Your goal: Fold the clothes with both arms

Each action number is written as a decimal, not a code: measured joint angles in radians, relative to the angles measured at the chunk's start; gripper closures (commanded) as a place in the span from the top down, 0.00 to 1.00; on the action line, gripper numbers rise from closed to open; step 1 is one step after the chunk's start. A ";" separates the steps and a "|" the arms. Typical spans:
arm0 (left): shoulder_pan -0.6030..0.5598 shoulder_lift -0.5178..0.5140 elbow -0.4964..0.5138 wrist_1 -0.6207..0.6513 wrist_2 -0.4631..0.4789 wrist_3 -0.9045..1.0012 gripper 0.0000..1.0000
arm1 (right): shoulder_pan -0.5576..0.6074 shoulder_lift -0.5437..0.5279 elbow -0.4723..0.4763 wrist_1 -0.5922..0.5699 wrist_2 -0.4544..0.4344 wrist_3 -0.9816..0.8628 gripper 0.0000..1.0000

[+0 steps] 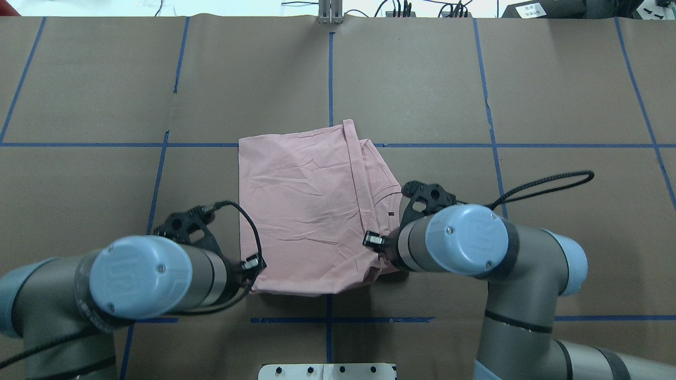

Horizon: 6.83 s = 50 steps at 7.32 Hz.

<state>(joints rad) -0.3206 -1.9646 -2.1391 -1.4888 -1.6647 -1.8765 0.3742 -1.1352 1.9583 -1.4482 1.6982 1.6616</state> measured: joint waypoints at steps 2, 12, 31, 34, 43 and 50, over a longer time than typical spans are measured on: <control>-0.080 -0.003 0.132 -0.132 0.000 0.024 0.00 | 0.071 0.090 -0.148 0.067 0.001 -0.023 0.00; -0.524 -0.212 0.788 -0.595 -0.111 0.387 1.00 | 0.429 0.501 -0.948 0.314 0.106 -0.277 1.00; -1.251 0.372 0.645 -0.311 -0.643 2.062 1.00 | 1.182 -0.423 -0.378 -0.045 0.688 -1.572 1.00; -1.248 0.368 0.583 -0.199 -0.642 2.062 1.00 | 1.177 -0.418 -0.374 -0.045 0.693 -1.532 1.00; -1.250 0.380 0.546 -0.133 -0.653 2.061 1.00 | 1.157 -0.413 -0.373 -0.041 0.695 -1.483 1.00; -1.250 0.376 0.547 -0.133 -0.688 1.770 1.00 | 1.158 -0.413 -0.367 -0.042 0.695 -1.484 1.00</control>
<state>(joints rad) -1.5708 -1.5883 -1.5921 -1.6214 -2.3531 -0.1061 1.5319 -1.5478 1.5916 -1.4905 2.3930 0.1779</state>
